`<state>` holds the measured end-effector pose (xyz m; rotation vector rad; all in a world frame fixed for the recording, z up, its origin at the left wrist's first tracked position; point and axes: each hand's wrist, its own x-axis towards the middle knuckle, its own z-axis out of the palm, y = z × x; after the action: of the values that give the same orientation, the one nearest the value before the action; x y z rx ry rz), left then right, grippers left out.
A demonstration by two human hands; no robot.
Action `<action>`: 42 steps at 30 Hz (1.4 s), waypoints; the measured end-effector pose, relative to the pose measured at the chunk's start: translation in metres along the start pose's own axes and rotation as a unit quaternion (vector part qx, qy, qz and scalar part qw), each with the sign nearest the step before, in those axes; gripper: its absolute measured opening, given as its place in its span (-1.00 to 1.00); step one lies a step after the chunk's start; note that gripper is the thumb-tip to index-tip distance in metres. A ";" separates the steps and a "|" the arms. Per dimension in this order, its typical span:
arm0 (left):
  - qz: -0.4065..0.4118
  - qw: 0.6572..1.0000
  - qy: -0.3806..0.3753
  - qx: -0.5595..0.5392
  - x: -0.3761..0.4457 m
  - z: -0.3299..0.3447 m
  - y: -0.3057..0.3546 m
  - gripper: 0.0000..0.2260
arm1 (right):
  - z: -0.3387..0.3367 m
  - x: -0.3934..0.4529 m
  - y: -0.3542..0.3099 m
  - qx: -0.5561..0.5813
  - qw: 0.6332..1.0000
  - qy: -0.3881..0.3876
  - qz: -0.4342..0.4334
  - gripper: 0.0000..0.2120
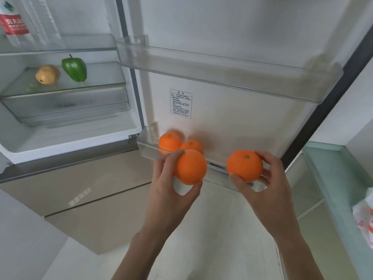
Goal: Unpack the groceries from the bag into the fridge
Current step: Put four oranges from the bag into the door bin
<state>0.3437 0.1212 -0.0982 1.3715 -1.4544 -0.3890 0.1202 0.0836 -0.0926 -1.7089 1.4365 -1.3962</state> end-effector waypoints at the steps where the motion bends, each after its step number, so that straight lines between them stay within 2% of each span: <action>1: -0.002 1.000 -0.004 -0.003 0.006 0.001 -0.002 -0.34 | 0.002 0.006 0.003 0.000 1.000 0.005 0.001 -0.28; 8: 0.009 0.998 -0.055 0.023 0.060 0.023 -0.002 -0.37 | 0.016 0.037 0.007 -0.097 0.995 0.023 0.014 -0.21; 16: 0.050 0.992 -0.094 0.065 0.098 0.064 -0.013 -0.36 | 0.017 0.057 0.024 -0.171 0.985 -0.005 0.021 -0.31; 23: 0.067 0.959 -0.242 0.131 0.121 0.075 -0.024 -0.28 | 0.009 0.065 0.028 -0.267 0.959 -0.058 0.079 -0.37; 30: 0.068 0.906 -0.351 0.228 0.146 0.080 -0.019 -0.40 | 0.016 0.078 0.018 -0.348 0.917 -0.124 0.152 -0.40; 33: 0.073 0.888 -0.374 0.256 0.150 0.080 -0.019 -0.40 | 0.019 0.083 0.017 -0.358 0.904 -0.147 0.183 -0.43; 36: 0.070 0.889 -0.385 0.239 0.155 0.081 -0.025 -0.39 | 0.023 0.085 0.019 -0.357 0.898 -0.152 0.207 -0.46; 42: 0.106 0.888 -0.374 0.244 0.160 0.084 -0.034 -0.29 | 0.029 0.085 0.022 -0.329 0.909 -0.134 0.219 -0.39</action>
<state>0.3257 -0.0611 -0.0866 1.4997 -2.4505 -0.4538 0.1307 -0.0083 -0.0888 -1.6928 2.0975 -0.4270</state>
